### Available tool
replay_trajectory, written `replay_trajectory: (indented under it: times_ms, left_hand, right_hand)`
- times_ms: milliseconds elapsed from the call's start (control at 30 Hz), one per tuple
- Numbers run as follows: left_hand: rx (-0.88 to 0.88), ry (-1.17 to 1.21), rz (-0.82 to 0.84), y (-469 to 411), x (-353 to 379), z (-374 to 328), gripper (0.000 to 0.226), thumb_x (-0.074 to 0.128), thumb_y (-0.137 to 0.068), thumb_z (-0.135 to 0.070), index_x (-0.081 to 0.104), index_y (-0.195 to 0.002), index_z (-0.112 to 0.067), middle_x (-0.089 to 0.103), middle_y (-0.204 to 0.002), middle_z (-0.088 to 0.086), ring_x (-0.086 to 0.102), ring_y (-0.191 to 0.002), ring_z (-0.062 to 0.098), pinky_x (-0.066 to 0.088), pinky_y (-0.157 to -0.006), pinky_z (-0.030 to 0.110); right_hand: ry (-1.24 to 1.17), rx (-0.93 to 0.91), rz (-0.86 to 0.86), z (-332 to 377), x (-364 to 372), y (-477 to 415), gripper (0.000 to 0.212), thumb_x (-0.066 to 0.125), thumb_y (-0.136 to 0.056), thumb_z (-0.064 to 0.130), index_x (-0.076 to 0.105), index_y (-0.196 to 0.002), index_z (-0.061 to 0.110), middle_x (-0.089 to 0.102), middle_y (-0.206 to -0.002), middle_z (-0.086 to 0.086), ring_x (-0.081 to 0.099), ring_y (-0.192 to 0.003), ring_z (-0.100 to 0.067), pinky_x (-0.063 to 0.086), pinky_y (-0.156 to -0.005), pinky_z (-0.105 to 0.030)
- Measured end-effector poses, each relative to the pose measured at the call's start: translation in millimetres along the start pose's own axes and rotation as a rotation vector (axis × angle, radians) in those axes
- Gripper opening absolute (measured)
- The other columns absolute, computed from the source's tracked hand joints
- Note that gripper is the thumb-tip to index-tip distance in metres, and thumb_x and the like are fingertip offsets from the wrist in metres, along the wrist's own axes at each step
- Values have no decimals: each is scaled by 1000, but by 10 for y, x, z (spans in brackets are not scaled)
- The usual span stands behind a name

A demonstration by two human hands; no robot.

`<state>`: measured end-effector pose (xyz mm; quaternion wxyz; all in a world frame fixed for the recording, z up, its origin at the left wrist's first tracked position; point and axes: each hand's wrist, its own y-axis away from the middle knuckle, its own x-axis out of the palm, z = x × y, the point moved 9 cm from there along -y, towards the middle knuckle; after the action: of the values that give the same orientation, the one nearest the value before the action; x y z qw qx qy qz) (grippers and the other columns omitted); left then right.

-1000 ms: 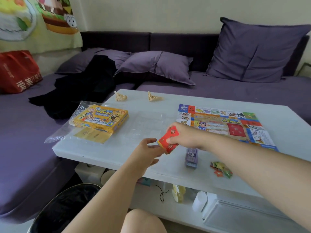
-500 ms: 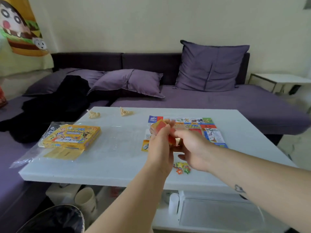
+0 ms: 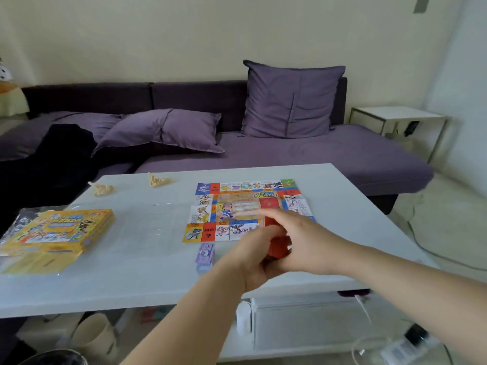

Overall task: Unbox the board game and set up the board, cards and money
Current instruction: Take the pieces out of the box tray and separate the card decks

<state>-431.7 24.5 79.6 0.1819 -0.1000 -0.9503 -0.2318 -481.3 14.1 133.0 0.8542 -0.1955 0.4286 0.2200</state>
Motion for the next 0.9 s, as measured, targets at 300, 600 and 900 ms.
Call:
replay_trajectory:
  times_ms: [300, 600, 900]
  left_hand:
    - [-8, 59, 197, -493, 100, 186, 21, 39, -94, -3, 60, -97, -4, 69, -74, 9, 67, -66, 15, 54, -67, 28]
    - [95, -19, 241, -1079, 336, 254, 17, 49, -93, -3, 61, -104, -9, 72, -86, 5, 69, -73, 12, 57, -65, 22]
    - [92, -56, 260, -1337, 741, 494, 25, 55, -89, 1, 57, -105, -19, 71, -82, 0, 68, -73, 11, 56, -66, 24]
  right_hand:
    - [-124, 48, -83, -614, -7, -15, 91, 84, -66, 18, 36, -142, 31, 43, -127, 25, 41, -120, 5, 35, -103, -16]
    - [-460, 418, -152, -1516, -191, 54, 70, 75, -55, 49, 58, -118, 25, 64, -105, 13, 64, -87, 4, 52, -81, -19]
    - [-908, 664, -257, -2180, -218, 402, 24, 76, -63, 23, 61, -72, 6, 68, -66, -3, 65, -66, -14, 53, -70, -27]
